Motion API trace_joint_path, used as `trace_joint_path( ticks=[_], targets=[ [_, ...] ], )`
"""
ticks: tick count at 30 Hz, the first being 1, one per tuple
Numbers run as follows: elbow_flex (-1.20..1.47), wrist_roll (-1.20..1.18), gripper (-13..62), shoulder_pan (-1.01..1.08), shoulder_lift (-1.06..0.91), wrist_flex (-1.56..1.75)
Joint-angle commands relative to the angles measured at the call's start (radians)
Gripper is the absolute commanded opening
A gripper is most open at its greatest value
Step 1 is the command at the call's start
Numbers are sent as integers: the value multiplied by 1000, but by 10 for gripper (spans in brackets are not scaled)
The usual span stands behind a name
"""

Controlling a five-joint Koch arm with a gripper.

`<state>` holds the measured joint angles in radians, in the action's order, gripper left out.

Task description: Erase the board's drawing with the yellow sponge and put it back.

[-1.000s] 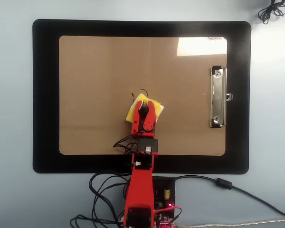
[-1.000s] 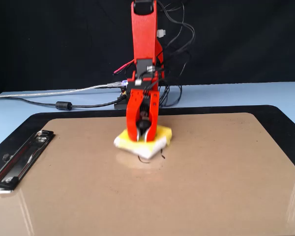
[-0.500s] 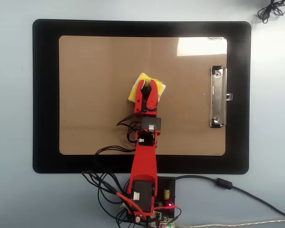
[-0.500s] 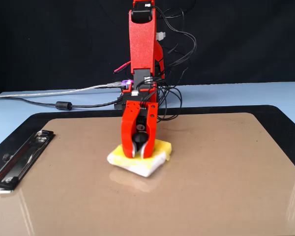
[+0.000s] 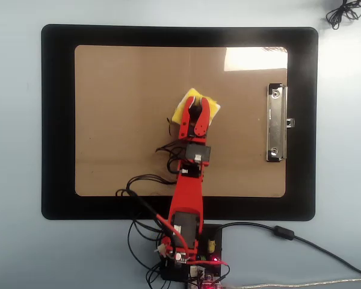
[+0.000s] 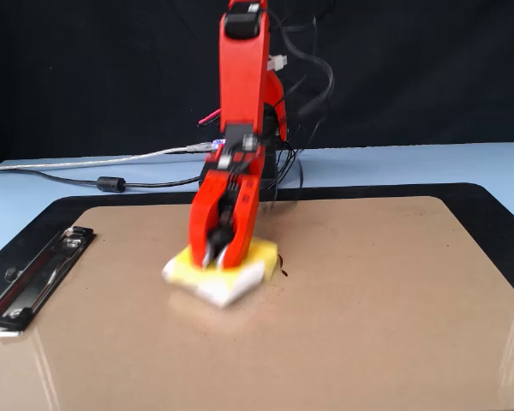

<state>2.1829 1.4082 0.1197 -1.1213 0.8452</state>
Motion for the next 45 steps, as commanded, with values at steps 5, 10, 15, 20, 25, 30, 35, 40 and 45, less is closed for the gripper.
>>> trace_joint_path(
  ticks=[5,10,15,20,25,30,35,40,45],
  targets=[
    [158,15,-82,-2,-71,5],
    [512,35,-82,-74,-399,-2],
    [502,81,-82,-184,-380,3],
    [129,130,-82,-213,-64,2],
    [127,129,-82,-216,-32,8],
    [508,132,-82,-291,-350,6],
    [588,133,-82,-333,-448,2],
    [233,132,-82,-322,-140,2],
    [71,132,-82,-281,0,3]
  ],
)
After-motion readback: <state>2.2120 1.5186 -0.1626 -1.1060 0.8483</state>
